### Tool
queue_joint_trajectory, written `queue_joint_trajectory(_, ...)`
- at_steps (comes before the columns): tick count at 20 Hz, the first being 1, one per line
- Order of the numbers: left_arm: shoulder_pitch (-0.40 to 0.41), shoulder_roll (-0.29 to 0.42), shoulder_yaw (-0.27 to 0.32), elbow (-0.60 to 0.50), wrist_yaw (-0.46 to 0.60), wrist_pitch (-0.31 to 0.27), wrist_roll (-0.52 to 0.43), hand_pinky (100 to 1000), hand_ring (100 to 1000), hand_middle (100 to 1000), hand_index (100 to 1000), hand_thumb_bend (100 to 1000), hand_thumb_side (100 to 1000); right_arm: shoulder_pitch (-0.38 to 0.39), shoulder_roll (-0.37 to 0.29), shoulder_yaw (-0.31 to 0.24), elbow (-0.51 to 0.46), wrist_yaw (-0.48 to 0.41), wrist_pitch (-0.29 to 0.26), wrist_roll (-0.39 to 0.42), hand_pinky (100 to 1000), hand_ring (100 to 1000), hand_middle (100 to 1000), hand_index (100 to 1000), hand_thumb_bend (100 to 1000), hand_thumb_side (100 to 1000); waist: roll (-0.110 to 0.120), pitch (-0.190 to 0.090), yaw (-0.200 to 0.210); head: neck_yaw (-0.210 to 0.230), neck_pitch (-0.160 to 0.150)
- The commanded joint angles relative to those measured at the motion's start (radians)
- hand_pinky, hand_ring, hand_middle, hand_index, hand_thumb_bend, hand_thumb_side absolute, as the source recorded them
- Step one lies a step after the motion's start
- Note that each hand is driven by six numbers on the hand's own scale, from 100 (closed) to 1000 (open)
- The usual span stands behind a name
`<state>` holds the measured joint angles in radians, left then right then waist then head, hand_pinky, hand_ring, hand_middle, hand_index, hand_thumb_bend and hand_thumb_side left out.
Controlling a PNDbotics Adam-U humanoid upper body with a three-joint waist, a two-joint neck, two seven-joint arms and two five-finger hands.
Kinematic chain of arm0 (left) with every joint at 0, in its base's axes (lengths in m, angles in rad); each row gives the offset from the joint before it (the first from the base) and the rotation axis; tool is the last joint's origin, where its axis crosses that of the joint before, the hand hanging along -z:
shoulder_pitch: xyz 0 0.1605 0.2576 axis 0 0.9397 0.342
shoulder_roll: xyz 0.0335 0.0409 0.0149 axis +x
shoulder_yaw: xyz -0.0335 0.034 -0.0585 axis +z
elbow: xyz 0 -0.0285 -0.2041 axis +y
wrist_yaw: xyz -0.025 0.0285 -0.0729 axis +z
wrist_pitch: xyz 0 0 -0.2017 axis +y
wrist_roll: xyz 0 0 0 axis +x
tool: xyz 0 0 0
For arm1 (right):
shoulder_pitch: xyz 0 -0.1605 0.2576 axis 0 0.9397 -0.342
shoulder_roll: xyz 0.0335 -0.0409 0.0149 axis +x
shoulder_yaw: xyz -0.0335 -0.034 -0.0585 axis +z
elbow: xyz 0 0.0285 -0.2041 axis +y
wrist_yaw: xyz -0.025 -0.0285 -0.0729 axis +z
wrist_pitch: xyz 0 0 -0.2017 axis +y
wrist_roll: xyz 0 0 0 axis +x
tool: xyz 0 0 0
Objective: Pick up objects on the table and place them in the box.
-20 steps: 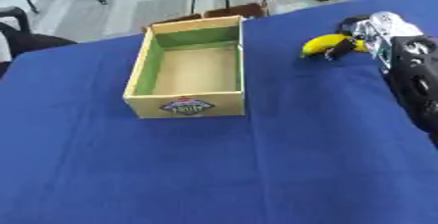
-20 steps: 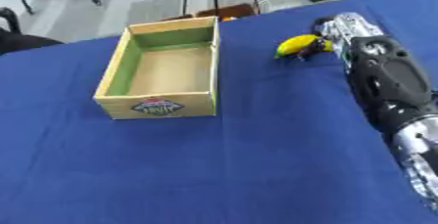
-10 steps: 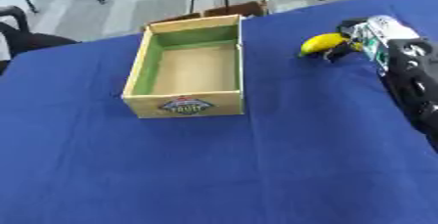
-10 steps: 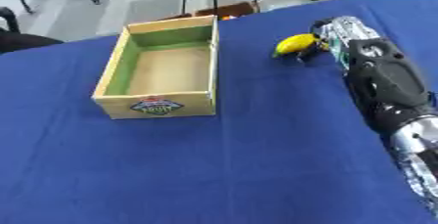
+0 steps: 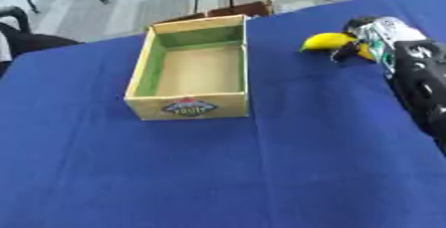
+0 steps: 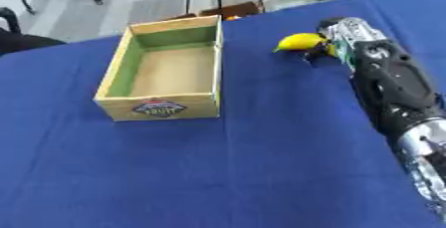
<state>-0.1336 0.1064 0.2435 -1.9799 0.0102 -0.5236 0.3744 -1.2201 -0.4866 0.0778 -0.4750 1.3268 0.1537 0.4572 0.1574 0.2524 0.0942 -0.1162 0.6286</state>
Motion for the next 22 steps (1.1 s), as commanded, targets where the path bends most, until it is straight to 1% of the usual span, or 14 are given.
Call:
queue_joint_trajectory(1,-0.007,0.013,0.000,-0.020,0.004,-0.002,-0.005,273,725,744,721,100,875,-0.026,-0.007,0.000,-0.007,0.007,-0.002,-0.023,791,904,855,852,100,533,-0.006,-0.013,0.003,-0.002,-0.014)
queue_joint_trajectory(3,-0.008,0.013,0.000,-0.020,0.004,-0.002,-0.005,273,725,744,721,100,875,-0.025,-0.007,-0.001,-0.004,0.008,-0.003,-0.033,764,891,846,812,100,529,-0.007,-0.013,0.004,-0.002,-0.015)
queue_joint_trajectory(8,-0.008,0.012,0.001,-0.020,0.004,-0.002,-0.004,273,726,745,721,100,875,-0.025,-0.007,-0.003,0.001,0.013,-0.003,-0.063,729,871,822,759,100,510,-0.007,-0.012,0.004,-0.003,-0.015)
queue_joint_trajectory(13,-0.008,0.013,0.001,-0.020,0.004,-0.002,-0.004,274,725,745,722,100,874,-0.025,-0.007,-0.004,0.002,0.006,-0.001,-0.080,724,868,821,741,100,497,-0.007,-0.013,0.002,-0.003,-0.015)
queue_joint_trajectory(22,-0.007,0.015,0.002,-0.020,0.004,-0.002,-0.004,274,725,745,722,100,872,-0.028,-0.008,-0.003,-0.009,-0.002,0.009,-0.084,720,860,816,703,100,485,-0.009,-0.017,-0.001,-0.003,-0.018)
